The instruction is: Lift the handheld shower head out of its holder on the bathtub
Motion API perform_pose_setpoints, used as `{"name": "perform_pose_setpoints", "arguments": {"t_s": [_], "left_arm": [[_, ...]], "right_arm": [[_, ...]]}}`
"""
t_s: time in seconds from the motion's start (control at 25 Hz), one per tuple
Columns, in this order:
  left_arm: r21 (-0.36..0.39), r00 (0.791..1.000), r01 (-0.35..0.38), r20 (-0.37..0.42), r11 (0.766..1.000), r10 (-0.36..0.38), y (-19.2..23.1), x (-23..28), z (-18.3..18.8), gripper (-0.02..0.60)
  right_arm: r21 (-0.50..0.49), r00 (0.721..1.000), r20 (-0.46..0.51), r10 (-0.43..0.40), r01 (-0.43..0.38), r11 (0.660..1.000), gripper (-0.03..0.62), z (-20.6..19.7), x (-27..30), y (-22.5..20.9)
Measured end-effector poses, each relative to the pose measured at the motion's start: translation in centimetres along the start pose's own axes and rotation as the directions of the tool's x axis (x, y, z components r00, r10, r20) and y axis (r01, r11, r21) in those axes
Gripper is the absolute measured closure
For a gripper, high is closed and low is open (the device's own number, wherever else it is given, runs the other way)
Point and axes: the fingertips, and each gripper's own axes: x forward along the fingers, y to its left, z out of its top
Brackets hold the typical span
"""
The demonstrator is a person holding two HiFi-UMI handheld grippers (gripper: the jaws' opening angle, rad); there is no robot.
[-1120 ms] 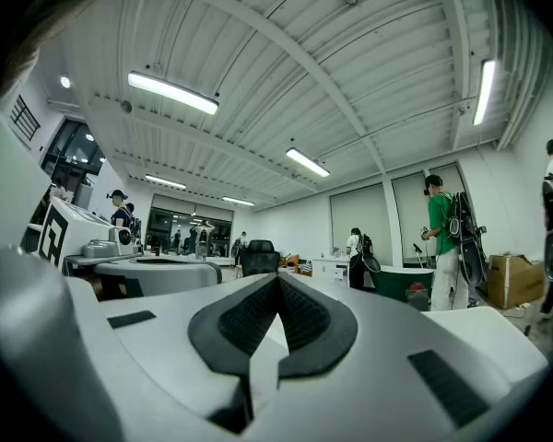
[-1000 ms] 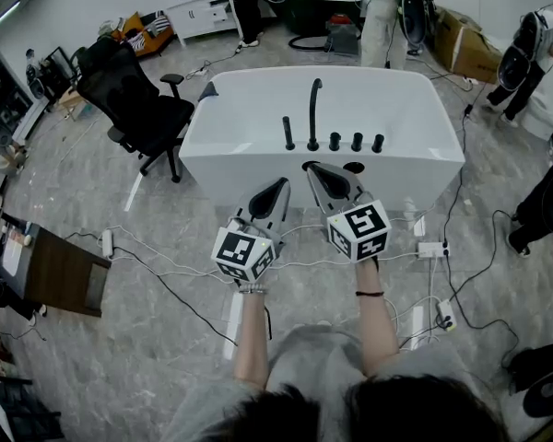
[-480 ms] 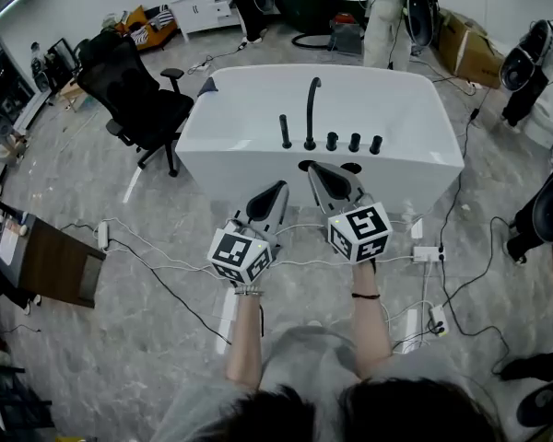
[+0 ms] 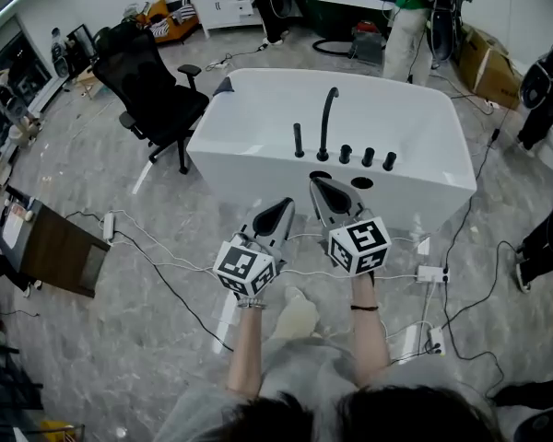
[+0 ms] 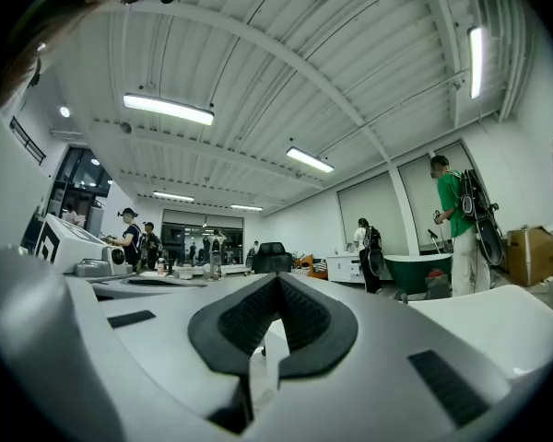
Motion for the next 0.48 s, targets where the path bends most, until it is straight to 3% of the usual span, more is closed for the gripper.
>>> {"name": "perform_pose_setpoints", "arguments": {"t_s": [0.48], "left_arm": [[-0.095, 0.999, -0.014, 0.043, 0.995, 0.018, 5.1, 6.1, -1.4, 0.577]], "right_arm": [[-0.001, 0.998, -0.056, 0.034, -0.034, 0.999, 0.594, -2.3, 5.8, -3.8]]}}
